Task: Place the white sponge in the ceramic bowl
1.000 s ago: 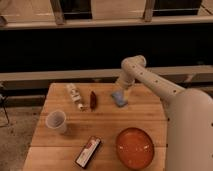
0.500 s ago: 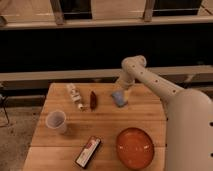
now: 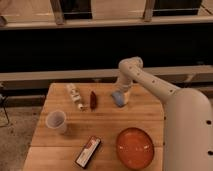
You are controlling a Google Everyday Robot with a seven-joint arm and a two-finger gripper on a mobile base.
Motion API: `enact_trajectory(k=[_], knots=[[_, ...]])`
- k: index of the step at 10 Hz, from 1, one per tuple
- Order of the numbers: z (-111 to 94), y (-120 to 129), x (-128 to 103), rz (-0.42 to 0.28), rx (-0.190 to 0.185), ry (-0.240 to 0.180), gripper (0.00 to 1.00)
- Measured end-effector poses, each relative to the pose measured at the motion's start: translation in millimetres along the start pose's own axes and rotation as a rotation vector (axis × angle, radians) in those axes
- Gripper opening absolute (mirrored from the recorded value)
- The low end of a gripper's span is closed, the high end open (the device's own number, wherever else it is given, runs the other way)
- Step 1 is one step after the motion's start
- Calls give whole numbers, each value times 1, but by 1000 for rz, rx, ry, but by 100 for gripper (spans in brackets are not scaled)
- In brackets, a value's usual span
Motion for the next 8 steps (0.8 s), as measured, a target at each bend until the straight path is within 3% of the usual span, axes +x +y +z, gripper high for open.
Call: enact_trajectory(k=[8], knots=[[25, 3, -5, -22, -73, 85, 80]])
